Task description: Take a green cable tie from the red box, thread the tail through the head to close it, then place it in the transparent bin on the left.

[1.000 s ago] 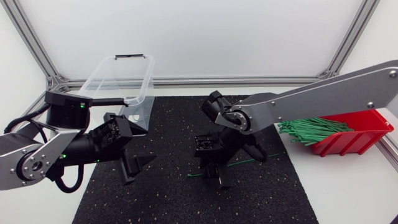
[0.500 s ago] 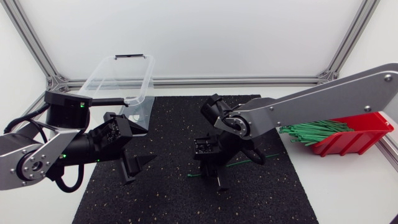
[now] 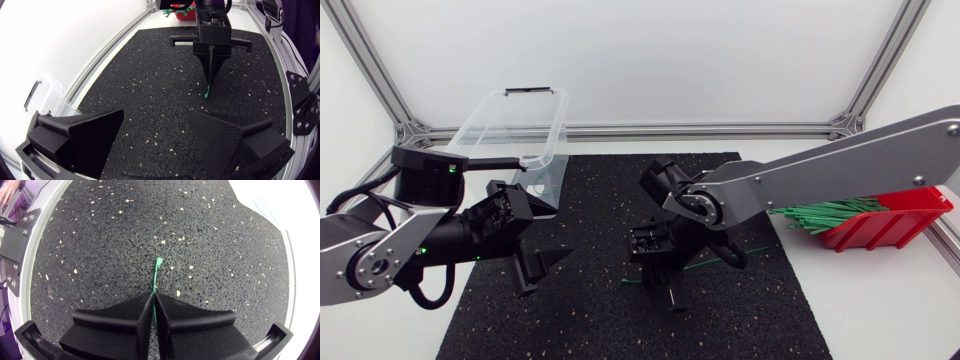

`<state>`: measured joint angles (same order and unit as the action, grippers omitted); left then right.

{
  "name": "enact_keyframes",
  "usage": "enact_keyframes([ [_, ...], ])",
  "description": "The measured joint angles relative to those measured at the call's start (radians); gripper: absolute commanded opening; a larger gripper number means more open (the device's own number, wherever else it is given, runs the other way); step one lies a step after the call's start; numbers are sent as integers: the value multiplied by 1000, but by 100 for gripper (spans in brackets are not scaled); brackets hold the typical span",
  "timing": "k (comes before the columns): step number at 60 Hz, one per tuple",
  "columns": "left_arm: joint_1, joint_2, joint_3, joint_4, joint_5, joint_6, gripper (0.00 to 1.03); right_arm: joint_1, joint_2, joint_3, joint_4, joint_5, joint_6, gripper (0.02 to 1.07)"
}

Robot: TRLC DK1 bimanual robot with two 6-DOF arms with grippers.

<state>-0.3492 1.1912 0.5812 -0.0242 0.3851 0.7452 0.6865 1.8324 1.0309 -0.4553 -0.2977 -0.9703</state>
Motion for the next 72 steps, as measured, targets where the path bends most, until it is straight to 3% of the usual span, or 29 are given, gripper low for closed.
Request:
enact_keyframes([
  [11,0,0,0,0,0,0,89,-2,-17,-4,-13,1,0,8],
  [29,0,0,2,0,0,-17,90,-78,-113,13,-101,-85,0,8],
  [49,-2,0,69,0,21,-129,90,-249,-187,159,-254,-356,1,8],
  [72,-45,0,219,8,109,-391,89,-329,-241,332,-327,-605,89,8],
])
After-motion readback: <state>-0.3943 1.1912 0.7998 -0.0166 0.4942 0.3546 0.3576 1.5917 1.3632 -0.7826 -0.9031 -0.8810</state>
